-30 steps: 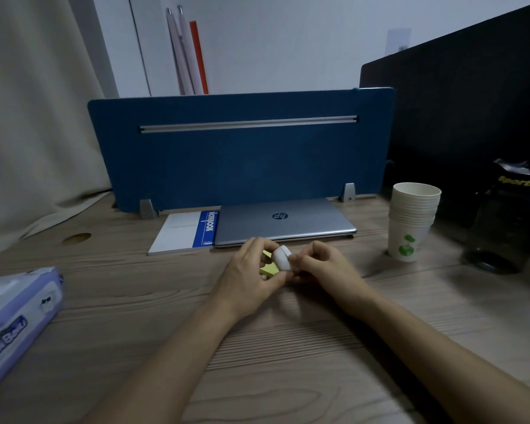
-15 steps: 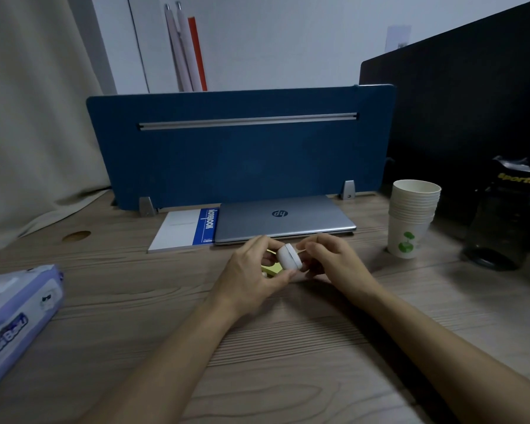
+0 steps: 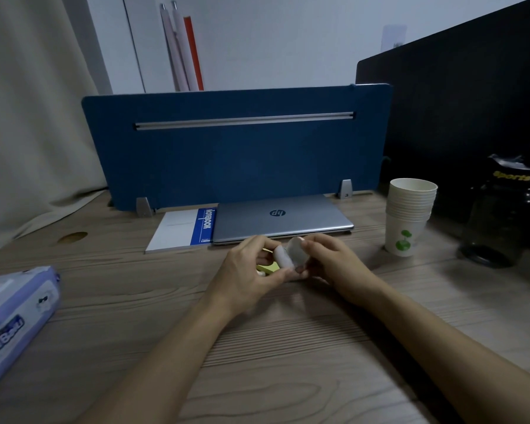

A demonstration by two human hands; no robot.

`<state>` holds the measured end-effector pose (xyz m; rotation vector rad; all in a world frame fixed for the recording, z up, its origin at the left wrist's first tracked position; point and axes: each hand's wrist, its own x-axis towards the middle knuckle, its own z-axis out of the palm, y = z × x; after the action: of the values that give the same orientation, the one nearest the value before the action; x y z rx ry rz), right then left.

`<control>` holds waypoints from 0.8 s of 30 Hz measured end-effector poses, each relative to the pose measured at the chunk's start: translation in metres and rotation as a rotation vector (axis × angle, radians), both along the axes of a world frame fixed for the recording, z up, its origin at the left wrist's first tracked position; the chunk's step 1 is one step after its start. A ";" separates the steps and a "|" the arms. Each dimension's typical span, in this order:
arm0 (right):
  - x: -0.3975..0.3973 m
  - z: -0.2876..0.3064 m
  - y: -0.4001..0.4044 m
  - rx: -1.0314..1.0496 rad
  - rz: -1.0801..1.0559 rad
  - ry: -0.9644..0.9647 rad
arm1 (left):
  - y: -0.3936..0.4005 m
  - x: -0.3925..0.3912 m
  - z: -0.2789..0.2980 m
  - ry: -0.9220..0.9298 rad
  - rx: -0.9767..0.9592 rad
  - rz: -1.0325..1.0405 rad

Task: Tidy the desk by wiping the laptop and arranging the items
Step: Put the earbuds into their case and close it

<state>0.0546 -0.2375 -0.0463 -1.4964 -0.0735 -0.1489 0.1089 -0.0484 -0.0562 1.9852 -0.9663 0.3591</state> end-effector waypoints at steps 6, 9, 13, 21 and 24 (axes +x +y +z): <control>0.006 -0.006 -0.008 -0.028 -0.088 0.008 | -0.002 0.002 -0.003 0.065 0.040 0.011; 0.010 -0.009 -0.013 -0.189 -0.163 -0.018 | 0.000 0.006 -0.004 0.057 0.100 0.013; 0.015 -0.012 -0.021 -0.434 -0.276 -0.068 | 0.008 0.010 -0.001 0.058 0.154 0.048; 0.019 -0.016 -0.034 -0.503 -0.308 -0.118 | 0.046 0.033 0.001 0.250 0.223 0.154; 0.019 -0.014 -0.039 -0.465 -0.359 -0.108 | 0.050 0.035 -0.001 0.294 0.237 0.144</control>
<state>0.0736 -0.2763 -0.0599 -1.9563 0.0817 -0.5305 0.1440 0.0013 -0.0574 2.2523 -0.7058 0.0267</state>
